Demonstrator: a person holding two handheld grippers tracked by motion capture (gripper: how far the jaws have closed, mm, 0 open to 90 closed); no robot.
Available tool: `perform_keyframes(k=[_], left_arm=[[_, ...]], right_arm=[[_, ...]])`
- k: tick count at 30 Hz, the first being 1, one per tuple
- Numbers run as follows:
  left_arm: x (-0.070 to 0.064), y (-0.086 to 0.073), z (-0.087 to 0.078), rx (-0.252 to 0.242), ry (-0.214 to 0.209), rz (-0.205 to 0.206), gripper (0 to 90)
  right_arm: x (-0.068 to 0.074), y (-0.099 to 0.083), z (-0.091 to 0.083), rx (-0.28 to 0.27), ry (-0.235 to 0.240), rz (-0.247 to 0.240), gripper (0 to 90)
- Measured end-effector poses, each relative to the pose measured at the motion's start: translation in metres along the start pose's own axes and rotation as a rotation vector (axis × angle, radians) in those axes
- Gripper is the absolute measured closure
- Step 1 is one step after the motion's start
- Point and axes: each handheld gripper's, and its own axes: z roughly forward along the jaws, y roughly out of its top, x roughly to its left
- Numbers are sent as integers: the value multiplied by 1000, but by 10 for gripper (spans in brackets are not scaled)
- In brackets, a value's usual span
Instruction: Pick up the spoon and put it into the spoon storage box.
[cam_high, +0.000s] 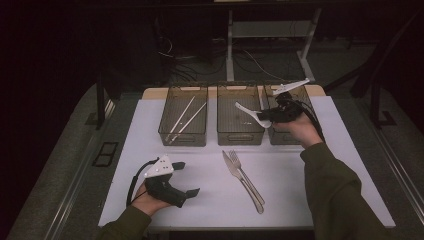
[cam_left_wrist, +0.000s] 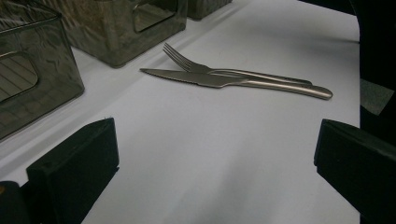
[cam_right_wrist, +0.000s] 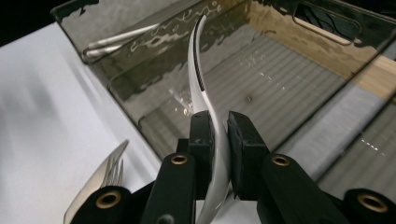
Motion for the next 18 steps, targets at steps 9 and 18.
perform_keyframes(k=[9,18], left_arm=[[0,0,0,-2,-7,0,0],[0,0,1,6,-8,2,0]], right_arm=[[-1,7,36,61,-14,-1,802],[1,3,54,109,-28,0,797]])
